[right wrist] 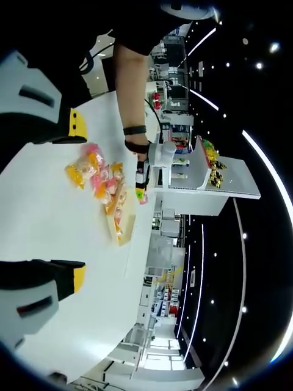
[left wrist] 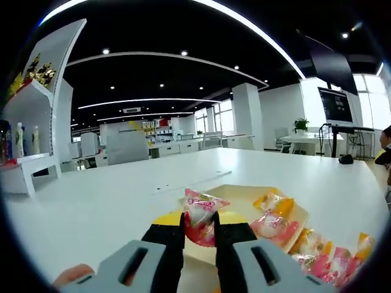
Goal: Pick up the marshmallows scattered on the table and place them into the bowl on the table
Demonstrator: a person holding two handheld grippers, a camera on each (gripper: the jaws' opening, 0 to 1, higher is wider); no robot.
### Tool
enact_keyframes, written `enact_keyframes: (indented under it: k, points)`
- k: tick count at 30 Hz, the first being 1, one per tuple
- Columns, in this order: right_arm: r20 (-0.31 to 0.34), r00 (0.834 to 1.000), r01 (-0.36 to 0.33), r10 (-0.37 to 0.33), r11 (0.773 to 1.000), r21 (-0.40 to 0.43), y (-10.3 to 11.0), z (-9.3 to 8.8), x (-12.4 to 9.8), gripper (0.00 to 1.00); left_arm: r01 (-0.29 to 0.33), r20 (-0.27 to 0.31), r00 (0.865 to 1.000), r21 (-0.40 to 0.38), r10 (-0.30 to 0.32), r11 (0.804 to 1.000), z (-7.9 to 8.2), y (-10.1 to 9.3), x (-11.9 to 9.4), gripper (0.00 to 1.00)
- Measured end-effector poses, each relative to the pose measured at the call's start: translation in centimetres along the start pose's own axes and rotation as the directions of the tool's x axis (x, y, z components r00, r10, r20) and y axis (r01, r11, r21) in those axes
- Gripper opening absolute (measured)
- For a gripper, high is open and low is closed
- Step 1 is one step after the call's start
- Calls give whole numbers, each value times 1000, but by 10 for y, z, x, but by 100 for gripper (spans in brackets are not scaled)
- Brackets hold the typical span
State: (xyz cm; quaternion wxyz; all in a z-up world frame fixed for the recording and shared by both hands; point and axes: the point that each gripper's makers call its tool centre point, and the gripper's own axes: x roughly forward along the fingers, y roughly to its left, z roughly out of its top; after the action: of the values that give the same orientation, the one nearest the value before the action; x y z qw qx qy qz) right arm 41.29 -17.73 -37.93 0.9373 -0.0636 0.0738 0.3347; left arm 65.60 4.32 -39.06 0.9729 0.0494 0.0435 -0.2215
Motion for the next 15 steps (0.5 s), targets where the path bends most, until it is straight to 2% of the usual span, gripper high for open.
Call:
enact_keyframes:
  k: [10, 12, 15]
  points:
    - [-10, 1000, -8, 8, 1000, -4, 5, -1, 5, 74, 46, -10, 999, 7, -46, 999, -8, -6, 9, 18]
    - [-11, 1000, -12, 12, 1000, -2, 6, -1, 6, 75, 34, -44, 998, 16, -34, 999, -16, -2, 10, 18]
    - [-17, 1000, -10, 9, 1000, -5, 6, -3, 7, 75, 38, -54, 998, 1, -38, 999, -20, 0, 10, 18]
